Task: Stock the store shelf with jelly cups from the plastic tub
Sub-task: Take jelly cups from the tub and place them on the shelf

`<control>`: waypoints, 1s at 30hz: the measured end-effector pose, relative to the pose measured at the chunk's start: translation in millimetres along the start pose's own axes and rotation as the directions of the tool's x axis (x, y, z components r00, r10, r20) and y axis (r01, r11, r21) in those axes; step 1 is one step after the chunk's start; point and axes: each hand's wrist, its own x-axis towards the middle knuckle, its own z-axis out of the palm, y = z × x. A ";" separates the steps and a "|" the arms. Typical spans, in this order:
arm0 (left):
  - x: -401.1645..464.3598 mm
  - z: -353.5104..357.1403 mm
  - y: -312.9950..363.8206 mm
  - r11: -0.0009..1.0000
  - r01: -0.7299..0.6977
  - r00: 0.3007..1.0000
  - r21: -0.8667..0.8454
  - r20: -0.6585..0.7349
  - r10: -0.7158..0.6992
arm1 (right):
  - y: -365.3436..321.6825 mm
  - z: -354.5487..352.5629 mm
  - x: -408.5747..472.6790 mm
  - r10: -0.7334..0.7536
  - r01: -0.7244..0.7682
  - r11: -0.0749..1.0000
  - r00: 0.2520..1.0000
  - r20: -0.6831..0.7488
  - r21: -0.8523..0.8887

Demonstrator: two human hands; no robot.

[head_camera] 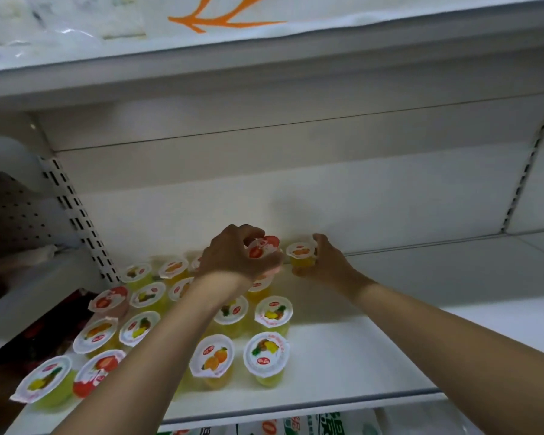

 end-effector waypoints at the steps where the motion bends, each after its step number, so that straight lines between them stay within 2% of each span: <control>1: 2.6 4.2 3.0 1.000 -0.020 1.000 0.002 0.020 0.020 | -0.2 -3.2 -6.8 -0.015 0.016 1.000 0.999 -0.031 0.008; 6: 18.5 37.3 10.0 0.994 -0.078 0.992 0.082 0.107 0.069 | 1.7 -16.5 -43.1 -0.079 0.089 0.996 0.970 -0.228 0.033; 9: 26.0 57.5 7.4 0.929 -0.148 0.988 0.341 0.088 0.125 | 3.7 -26.0 -54.8 -0.085 0.096 0.995 0.963 -0.254 0.030; 12: 32.3 67.8 2.3 0.871 -0.161 0.987 0.464 0.074 0.143 | 5.8 -36.7 -61.0 -0.083 0.100 0.994 0.957 -0.277 0.046; 24: 32.0 75.6 -1.7 0.845 -0.180 0.982 0.504 0.136 0.129 | 20.7 -53.1 -83.2 -0.107 0.120 0.992 0.955 -0.277 0.032; 30: 19.2 65.2 7.3 0.802 -0.224 0.970 0.554 0.207 0.128 | 20.8 -64.6 -97.1 -0.207 0.169 0.968 0.955 -0.212 -0.186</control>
